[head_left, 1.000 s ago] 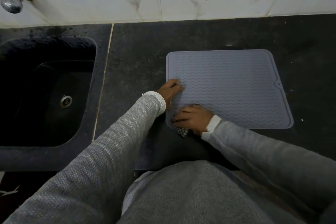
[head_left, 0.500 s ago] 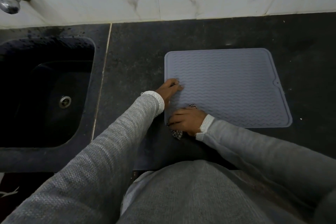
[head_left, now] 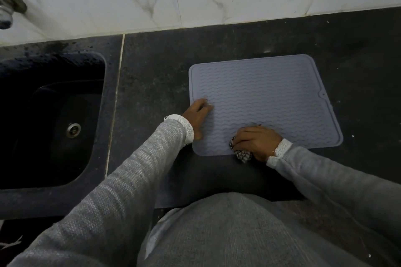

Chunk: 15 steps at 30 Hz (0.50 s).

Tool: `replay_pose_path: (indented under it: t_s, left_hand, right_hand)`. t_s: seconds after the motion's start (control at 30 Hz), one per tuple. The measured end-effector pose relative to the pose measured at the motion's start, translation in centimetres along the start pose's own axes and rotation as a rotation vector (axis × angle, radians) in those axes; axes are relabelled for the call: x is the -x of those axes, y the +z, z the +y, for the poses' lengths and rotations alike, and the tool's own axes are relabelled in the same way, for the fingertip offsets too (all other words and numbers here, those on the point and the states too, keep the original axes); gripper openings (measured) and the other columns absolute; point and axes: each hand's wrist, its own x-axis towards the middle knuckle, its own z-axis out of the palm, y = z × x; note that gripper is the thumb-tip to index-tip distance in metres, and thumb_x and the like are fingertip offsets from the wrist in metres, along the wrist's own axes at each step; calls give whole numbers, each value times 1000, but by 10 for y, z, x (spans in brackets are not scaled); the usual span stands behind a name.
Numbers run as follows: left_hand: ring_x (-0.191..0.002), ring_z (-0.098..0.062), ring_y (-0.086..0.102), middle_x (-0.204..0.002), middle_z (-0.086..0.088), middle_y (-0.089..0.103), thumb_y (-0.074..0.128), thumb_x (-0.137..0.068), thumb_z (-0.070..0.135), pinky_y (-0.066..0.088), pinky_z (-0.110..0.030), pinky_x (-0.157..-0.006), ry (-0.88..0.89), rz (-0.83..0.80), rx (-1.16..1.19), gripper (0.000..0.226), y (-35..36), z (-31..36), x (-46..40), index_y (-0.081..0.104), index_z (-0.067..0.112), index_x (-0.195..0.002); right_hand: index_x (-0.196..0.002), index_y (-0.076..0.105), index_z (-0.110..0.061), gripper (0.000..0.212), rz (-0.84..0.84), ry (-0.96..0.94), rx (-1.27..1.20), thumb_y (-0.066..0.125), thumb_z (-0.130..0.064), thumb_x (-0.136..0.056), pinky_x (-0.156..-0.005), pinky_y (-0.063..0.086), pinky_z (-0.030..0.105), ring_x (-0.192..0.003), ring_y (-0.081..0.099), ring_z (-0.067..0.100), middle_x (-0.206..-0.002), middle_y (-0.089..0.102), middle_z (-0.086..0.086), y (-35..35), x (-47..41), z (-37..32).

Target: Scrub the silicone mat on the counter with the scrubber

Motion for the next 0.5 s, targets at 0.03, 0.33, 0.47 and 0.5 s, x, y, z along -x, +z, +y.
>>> replay_pose_path:
  t_s: [0.03, 0.33, 0.47, 0.5]
  left_hand:
    - [-142, -29, 13, -155, -8, 1, 78, -68, 19, 28, -32, -111, 7, -22, -18, 102, 1, 2, 2, 15, 18, -149]
    - [-143, -33, -11, -152, 0, -25, 79, -49, 64, 16, -48, -113, -122, -84, -117, 134, 18, 20, 1, -8, 36, -147]
    - [-143, -33, -11, -152, -2, -24, 81, -49, 62, 17, -49, -113, -140, -83, -113, 134, 17, 21, 0, -6, 35, -147]
    - [-143, -33, -11, -153, -3, -23, 81, -49, 61, 17, -49, -113, -135, -77, -111, 134, 16, 22, 1, -5, 35, -148]
  right_hand:
    - [-81, 76, -12, 46, 10, -2, -17, 82, 10, -41, -61, 60, 39, -82, 71, 25, -88, 75, 3, 0, 0, 1]
    - [-103, 71, -10, 37, -37, 174, 53, 76, -4, -67, -80, 55, 40, -99, 64, 29, -112, 69, 7, -7, -37, 0]
    - [-131, 49, -25, 39, -279, 314, 102, 49, -25, -93, -103, 36, 36, -129, 36, 19, -143, 42, -10, 5, -47, 1]
    - [-133, 47, -26, 40, -283, 327, 92, 49, -26, -93, -105, 35, 36, -131, 35, 18, -144, 41, -10, 5, -43, 4]
